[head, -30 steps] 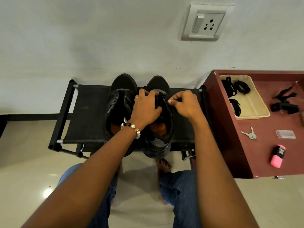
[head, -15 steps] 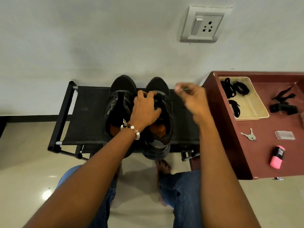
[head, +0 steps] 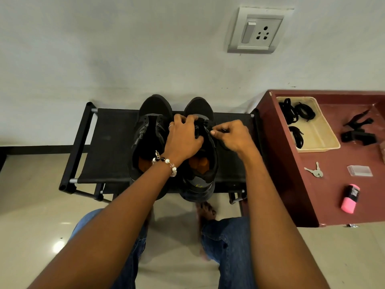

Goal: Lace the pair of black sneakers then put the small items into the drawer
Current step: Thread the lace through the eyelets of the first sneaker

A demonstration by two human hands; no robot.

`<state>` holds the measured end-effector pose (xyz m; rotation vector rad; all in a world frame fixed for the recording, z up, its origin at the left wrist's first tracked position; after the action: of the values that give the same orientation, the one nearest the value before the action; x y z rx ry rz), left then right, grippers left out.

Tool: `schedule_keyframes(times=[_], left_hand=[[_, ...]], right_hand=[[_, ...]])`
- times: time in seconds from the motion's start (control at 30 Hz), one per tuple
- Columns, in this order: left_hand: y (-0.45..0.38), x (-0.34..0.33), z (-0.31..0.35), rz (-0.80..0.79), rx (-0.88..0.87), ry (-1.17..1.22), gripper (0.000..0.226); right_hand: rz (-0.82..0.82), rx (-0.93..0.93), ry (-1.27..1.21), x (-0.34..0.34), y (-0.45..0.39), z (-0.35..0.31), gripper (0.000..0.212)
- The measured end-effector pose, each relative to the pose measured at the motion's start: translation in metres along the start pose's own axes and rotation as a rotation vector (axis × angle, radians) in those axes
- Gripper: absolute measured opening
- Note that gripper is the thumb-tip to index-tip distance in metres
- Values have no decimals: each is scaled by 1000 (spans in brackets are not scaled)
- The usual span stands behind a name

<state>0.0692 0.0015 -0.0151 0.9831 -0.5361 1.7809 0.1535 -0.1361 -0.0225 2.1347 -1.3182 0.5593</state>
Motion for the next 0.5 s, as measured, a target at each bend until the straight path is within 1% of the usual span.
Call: schedule_keyframes(times=[0.07, 0.1, 0.17, 0.2, 0.27, 0.33, 0.4, 0.47, 0.5], left_hand=[[0, 0, 0, -1, 4, 1, 61], [-1, 0, 0, -3, 5, 2, 61], [-1, 0, 0, -3, 2, 3, 61], [-1, 0, 0, -5, 1, 3, 61], [-1, -1, 0, -10, -2, 5, 61], [0, 0, 0, -5, -7, 1, 61], [0, 0, -1, -3, 3, 12, 61], [-1, 0, -1, -3, 18, 34, 62], [-1, 0, -1, -3, 27, 40, 63]], right_hand=[[23, -9, -2, -1, -2, -2, 9], [30, -17, -5, 0, -3, -3, 8], [1, -49, -71, 0, -3, -3, 16], [-16, -64, -190, 1, -1, -3, 19], [-15, -64, -530, 10, 2, -7, 19], [-8, 1, -927, 24, 2, -13, 10], [-67, 115, -1291, 35, 1, -17, 7], [-67, 209, -1485, 43, 3, -19, 12], [-31, 204, -1518, 44, 4, -18, 14]])
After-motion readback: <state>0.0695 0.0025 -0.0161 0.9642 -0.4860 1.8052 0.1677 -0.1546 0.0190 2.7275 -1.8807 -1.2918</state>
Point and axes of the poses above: each hand's wrist, its own y-axis away from the middle knuckle, its own x-axis out of the back of the hand, z = x × y, the point moved 5 cm from there along -y, towards the middle knuckle, and after that the axes turned 1 degree about z, right-handed, at the moved point
